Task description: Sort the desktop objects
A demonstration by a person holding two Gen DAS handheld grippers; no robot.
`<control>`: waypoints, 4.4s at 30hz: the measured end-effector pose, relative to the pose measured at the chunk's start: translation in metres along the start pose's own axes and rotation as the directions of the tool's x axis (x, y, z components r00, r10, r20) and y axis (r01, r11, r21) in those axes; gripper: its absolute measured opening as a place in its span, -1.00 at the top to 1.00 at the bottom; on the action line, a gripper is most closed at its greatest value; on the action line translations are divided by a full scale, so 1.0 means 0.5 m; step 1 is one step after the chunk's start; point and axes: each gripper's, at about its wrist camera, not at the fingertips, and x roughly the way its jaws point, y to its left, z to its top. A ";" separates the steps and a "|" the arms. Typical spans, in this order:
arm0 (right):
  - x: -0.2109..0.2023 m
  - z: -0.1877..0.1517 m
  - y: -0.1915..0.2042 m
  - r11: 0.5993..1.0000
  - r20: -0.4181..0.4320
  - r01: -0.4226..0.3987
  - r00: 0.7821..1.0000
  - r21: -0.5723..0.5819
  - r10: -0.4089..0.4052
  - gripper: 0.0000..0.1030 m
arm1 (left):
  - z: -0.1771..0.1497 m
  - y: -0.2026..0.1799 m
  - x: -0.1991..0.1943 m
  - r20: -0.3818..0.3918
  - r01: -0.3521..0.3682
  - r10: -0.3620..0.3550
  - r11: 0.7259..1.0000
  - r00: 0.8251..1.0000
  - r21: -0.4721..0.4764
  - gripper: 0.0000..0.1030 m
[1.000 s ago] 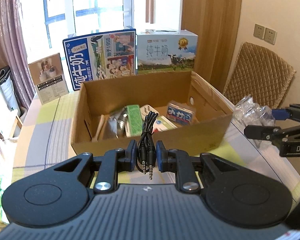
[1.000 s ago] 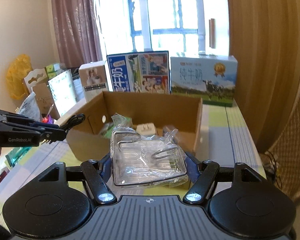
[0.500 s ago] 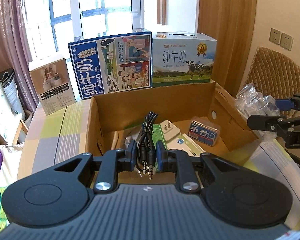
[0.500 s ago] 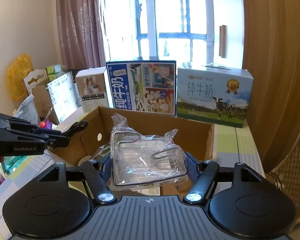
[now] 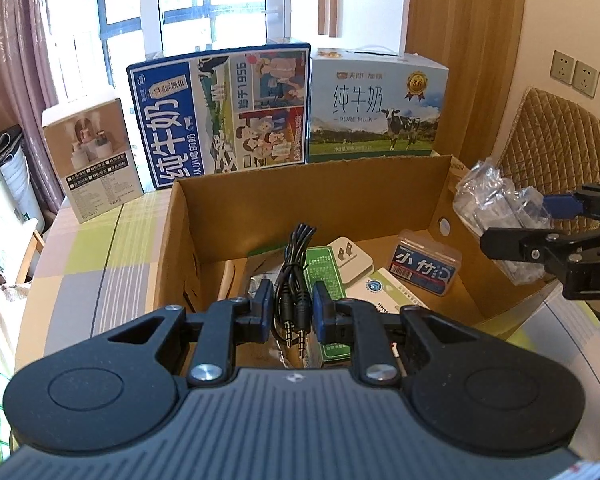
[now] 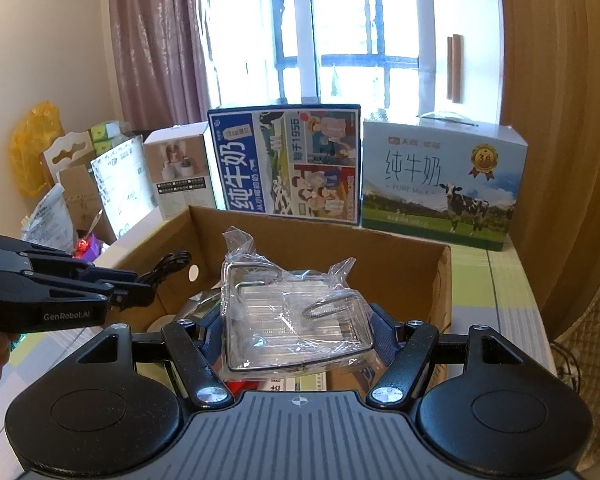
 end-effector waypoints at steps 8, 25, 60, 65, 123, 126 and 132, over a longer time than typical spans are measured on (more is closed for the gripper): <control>0.017 -0.004 -0.002 1.000 -0.009 0.000 1.000 -0.004 0.000 -0.32 | 0.001 -0.001 0.023 -0.009 -0.001 0.001 1.000 1.000 -0.009 0.69; 0.029 -0.007 -0.007 1.000 -0.012 0.003 1.000 -0.004 -0.003 -0.32 | 0.003 0.002 0.037 -0.011 -0.013 0.013 1.000 1.000 -0.027 0.69; 0.103 -0.023 -0.010 0.997 -0.074 0.062 0.996 0.050 -0.058 -0.32 | -0.027 0.015 0.019 0.107 -0.084 0.093 0.993 0.990 -0.085 -0.62; 0.111 -0.016 -0.008 0.996 -0.087 0.073 0.994 0.056 -0.068 -0.32 | -0.027 0.018 0.016 0.114 -0.098 0.109 0.990 0.987 -0.097 -0.68; 0.056 -0.013 0.000 0.993 -0.184 0.103 0.979 0.059 -0.090 -0.96 | -0.019 0.009 -0.022 0.074 -0.169 0.184 0.971 0.980 -0.169 -0.97; 0.041 -0.011 0.010 0.993 -0.184 0.103 0.979 0.061 -0.090 -0.96 | -0.014 0.010 -0.037 0.073 -0.188 0.203 0.966 0.976 -0.179 -0.97; 0.008 -0.010 0.028 0.993 -0.192 0.108 0.977 0.052 -0.096 -0.96 | -0.007 -0.005 -0.066 0.065 -0.201 0.214 0.965 0.975 -0.167 -0.97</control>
